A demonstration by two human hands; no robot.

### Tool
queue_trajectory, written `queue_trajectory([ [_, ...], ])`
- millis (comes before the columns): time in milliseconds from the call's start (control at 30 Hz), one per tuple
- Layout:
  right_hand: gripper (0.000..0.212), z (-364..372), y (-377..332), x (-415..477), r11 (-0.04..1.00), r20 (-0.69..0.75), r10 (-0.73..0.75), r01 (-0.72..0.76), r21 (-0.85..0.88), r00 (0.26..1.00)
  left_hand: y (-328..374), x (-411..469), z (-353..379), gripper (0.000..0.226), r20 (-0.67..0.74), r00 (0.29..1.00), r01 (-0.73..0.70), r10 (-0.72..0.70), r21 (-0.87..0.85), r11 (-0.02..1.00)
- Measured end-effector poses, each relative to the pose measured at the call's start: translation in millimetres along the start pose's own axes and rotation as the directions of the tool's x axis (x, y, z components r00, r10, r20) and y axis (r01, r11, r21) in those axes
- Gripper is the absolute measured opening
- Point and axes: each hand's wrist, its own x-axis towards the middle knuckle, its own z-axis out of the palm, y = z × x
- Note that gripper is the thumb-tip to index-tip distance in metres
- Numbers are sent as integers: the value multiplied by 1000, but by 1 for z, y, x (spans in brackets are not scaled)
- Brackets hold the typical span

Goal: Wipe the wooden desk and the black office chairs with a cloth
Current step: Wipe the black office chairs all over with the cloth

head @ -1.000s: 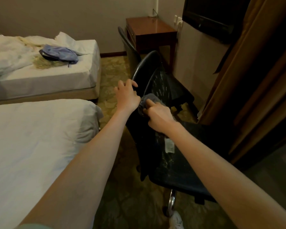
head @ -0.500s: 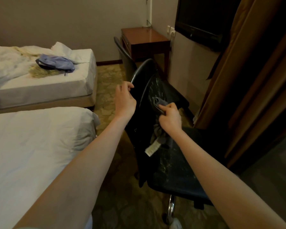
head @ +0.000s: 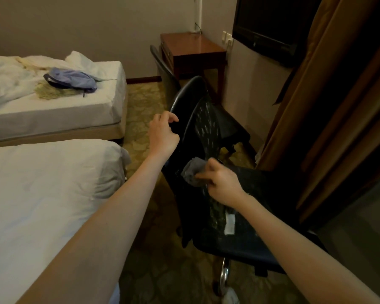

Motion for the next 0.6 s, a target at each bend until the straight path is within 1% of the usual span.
queue_trajectory([
  [33, 41, -1, 0, 6, 990, -115, 123, -114, 79, 986, 0, -1, 0, 40, -6, 1000, -1, 1, -14, 1000],
  [67, 41, -1, -1, 15, 956, -216, 270, -235, 176, 938, 0, -2, 0, 39, -10, 1000, -7, 6, -23, 1000],
  [100, 42, -1, -5, 23, 909, -273, 389, -319, 269, 880, 1, -2, 0, 39, -10, 1000, -12, 12, -20, 1000],
  [133, 43, 1, -11, 30, 881, -286, 442, -351, 318, 850, 1, -3, 0, 38, -6, 1000, -15, 15, -12, 1000],
  [167, 44, 4, -18, 36, 888, -263, 428, -347, 303, 865, 1, -3, -1, 38, -3, 1000, -20, 20, -3, 1000],
  [233, 47, 22, -31, 39, 949, -157, 288, -259, 182, 945, 1, -4, -2, 37, 1, 1000, -27, 27, 15, 1000],
  [267, 48, 33, -38, 34, 967, -132, 231, -211, 145, 964, 0, -5, -3, 37, 2, 1000, -26, 26, 25, 999],
  [367, 46, 58, -42, 9, 987, -153, 136, -121, 102, 979, -3, -7, -6, 40, 11, 1000, -15, 15, -8, 1000],
  [400, 44, 62, -36, 0, 995, -159, 92, -84, 59, 983, -3, -7, -7, 41, 28, 1000, -11, 12, -38, 999],
  [433, 40, 64, -30, -10, 999, -118, 33, -35, -15, 992, -2, -7, -7, 42, 49, 999, -17, 20, -64, 998],
  [467, 37, 64, -23, -19, 995, -17, -18, 16, -98, 1000, -1, -7, -8, 44, 72, 997, -25, 31, -75, 997],
  [500, 36, 64, -17, -28, 983, 136, -32, 55, -174, 990, 0, -7, -10, 45, 99, 994, -35, 42, -76, 996],
  [533, 38, 67, -11, -38, 971, 277, -8, 74, -229, 961, 1, -7, -11, 47, 125, 991, -38, 47, -78, 996],
  [567, 40, 69, -5, -47, 969, 363, 60, 34, -246, 930, 0, -7, -12, 48, 147, 988, -28, 41, -92, 995],
  [600, 41, 71, -2, -53, 974, 352, 135, -58, -221, 926, 1, -7, -14, 48, 161, 987, -4, 23, -116, 993],
])
